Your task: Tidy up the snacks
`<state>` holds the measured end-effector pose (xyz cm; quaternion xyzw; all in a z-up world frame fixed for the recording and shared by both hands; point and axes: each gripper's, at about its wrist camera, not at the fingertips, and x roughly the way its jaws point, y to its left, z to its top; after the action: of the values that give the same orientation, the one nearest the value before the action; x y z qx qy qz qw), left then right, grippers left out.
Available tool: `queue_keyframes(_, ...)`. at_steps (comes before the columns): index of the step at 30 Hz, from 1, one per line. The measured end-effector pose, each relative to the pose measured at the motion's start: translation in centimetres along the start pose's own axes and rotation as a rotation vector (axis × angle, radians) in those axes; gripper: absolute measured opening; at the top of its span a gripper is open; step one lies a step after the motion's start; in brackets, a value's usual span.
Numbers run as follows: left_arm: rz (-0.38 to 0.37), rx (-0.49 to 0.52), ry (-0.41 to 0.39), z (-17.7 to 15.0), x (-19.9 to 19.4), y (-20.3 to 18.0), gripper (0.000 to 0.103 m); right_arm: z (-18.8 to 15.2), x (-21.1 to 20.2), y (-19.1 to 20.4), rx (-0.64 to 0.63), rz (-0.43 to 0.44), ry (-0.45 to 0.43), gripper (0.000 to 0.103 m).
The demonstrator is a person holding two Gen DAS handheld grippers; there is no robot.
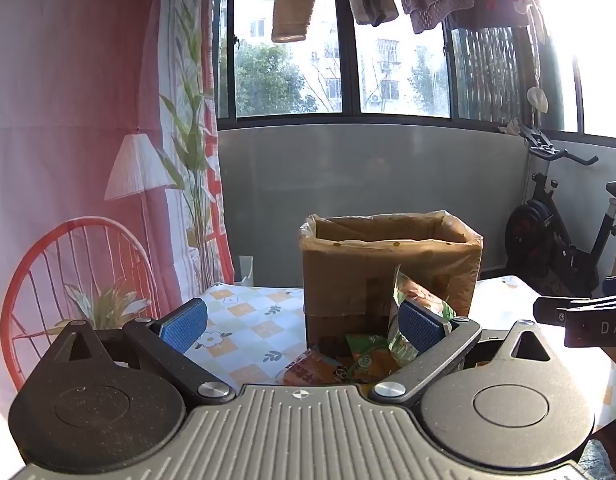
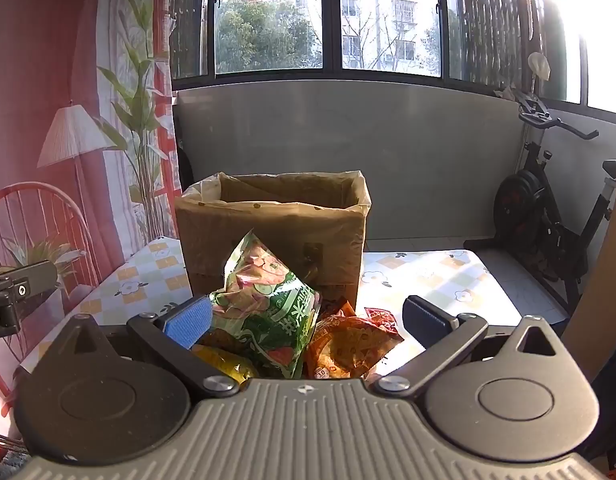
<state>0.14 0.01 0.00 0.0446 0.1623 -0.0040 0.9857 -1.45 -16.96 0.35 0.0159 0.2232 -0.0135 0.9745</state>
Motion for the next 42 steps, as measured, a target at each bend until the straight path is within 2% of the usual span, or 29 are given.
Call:
queue_keyframes(9,0.015,0.011,-0.030,-0.1,-0.6,-0.3,0.102,-0.1,0.0,-0.1,0.004,0.003,-0.003,0.103)
queue_keyframes(42,0.007,0.011,-0.010,0.0,-0.3,-0.3,0.102,0.0,0.1,-0.1,0.004,0.002,-0.001,0.103)
